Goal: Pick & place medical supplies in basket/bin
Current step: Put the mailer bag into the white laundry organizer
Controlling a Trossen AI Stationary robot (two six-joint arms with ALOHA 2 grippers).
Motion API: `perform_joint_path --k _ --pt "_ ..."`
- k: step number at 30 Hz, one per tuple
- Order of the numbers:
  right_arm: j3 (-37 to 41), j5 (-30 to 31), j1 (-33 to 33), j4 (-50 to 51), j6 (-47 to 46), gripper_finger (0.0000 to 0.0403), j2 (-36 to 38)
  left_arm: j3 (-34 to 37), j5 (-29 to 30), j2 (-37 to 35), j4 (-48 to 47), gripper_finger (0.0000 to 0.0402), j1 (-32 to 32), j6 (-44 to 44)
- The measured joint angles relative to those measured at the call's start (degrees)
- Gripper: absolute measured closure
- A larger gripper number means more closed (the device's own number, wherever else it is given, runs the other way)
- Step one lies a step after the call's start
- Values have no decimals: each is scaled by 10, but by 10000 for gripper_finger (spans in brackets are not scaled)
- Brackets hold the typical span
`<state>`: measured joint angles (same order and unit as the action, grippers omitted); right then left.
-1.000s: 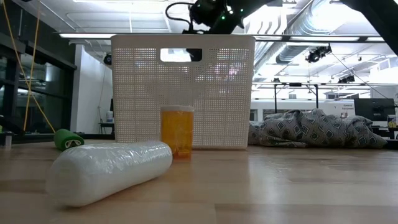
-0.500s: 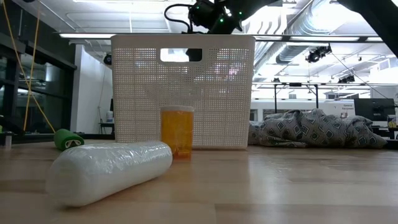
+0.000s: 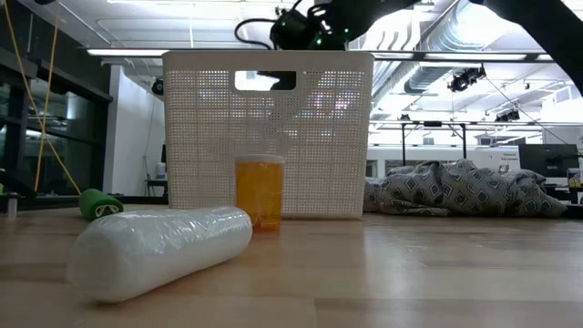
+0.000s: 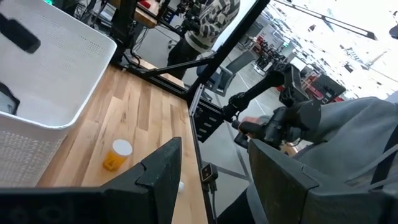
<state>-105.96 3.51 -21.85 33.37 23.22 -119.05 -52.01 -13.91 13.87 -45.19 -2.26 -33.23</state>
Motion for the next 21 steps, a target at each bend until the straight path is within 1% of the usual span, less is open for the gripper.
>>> perform_joint_path --k 8,21 --pt "0 10 2 5 9 352 -3 0 4 0 0 181 0 0" --pt "0 4 0 28 9 352 -13 0 11 0 -15 181 0 17"
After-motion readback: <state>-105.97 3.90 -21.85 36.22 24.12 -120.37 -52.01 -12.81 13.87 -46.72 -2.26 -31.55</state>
